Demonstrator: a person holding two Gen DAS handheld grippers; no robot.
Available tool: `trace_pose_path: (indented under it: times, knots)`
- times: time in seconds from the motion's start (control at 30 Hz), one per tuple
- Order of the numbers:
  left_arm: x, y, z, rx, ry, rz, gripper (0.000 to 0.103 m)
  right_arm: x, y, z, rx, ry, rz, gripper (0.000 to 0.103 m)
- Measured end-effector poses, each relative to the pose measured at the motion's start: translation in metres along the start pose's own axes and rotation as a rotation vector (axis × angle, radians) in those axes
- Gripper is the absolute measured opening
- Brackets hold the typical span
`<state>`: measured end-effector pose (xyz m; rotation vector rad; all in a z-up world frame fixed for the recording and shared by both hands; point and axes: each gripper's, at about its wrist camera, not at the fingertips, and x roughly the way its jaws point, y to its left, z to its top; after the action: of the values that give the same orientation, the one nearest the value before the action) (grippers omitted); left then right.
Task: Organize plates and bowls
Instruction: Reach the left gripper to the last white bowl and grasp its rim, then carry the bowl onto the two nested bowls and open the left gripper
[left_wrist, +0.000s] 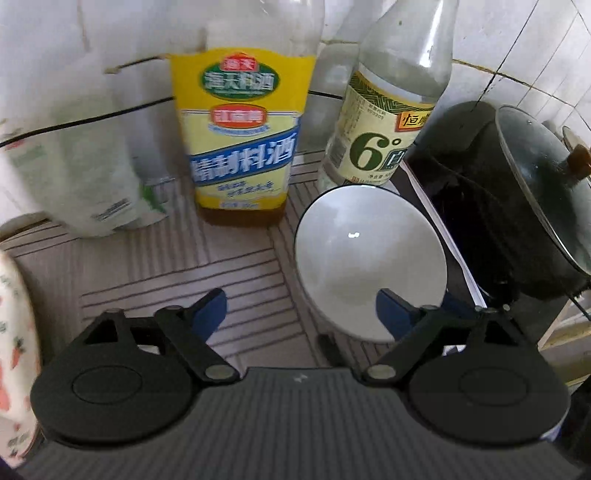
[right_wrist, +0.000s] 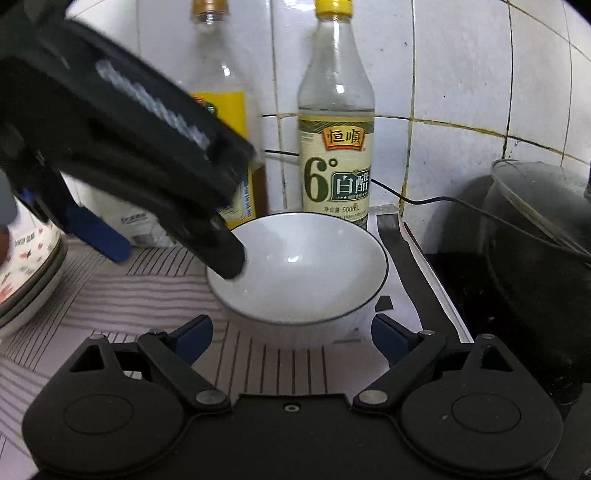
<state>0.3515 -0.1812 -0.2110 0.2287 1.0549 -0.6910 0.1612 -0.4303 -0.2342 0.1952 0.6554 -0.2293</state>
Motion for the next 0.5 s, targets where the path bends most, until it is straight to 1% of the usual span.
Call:
trace_pose_path:
  times: [0.03, 0.07, 0.1, 0.17, 0.23, 0.27, 0.3, 0.33, 0.37, 0.4, 0.43, 0.5]
  knots:
    - [0.006, -0.001, 0.002, 0.004, 0.003, 0.006, 0.072, 0.005, 0.0, 0.002, -0.002, 0.011, 0.006, 0.1]
    - [0.011, -0.002, 0.004, 0.005, 0.009, 0.005, 0.069, 0.01, 0.002, 0.005, -0.011, 0.02, 0.005, 0.101]
    - [0.016, -0.002, 0.006, 0.001, 0.014, 0.004, 0.067, 0.015, 0.001, 0.006, -0.018, 0.025, -0.004, 0.1]
    - [0.024, 0.0, 0.009, -0.023, 0.014, 0.012, 0.066, 0.024, -0.004, 0.007, -0.008, 0.029, 0.012, 0.101]
    - [0.031, 0.003, 0.012, -0.039, 0.02, 0.014, 0.055, 0.031, -0.005, 0.006, -0.005, 0.04, 0.016, 0.101]
    - [0.034, 0.004, 0.014, -0.047, 0.03, 0.013, 0.052, 0.032, -0.004, 0.005, -0.005, 0.038, 0.015, 0.101]
    - [0.036, 0.006, 0.014, -0.06, 0.042, 0.007, 0.046, 0.033, -0.004, 0.004, -0.002, 0.035, 0.015, 0.101]
    - [0.038, 0.009, 0.016, -0.082, 0.06, -0.004, 0.037, 0.034, -0.004, 0.004, 0.007, 0.033, 0.016, 0.101]
    - [0.039, 0.012, 0.017, -0.104, 0.072, -0.02, 0.034, 0.034, -0.005, 0.003, 0.014, 0.031, 0.019, 0.101]
    - [0.04, 0.015, 0.018, -0.122, 0.077, -0.032, 0.028, 0.034, -0.005, 0.003, 0.017, 0.028, 0.02, 0.101]
    - [0.04, 0.016, 0.018, -0.128, 0.079, -0.031, 0.021, 0.034, -0.005, 0.003, 0.017, 0.027, 0.02, 0.101]
    - [0.04, 0.014, 0.018, -0.115, 0.091, -0.032, 0.011, 0.031, -0.002, 0.003, 0.004, 0.021, 0.016, 0.1]
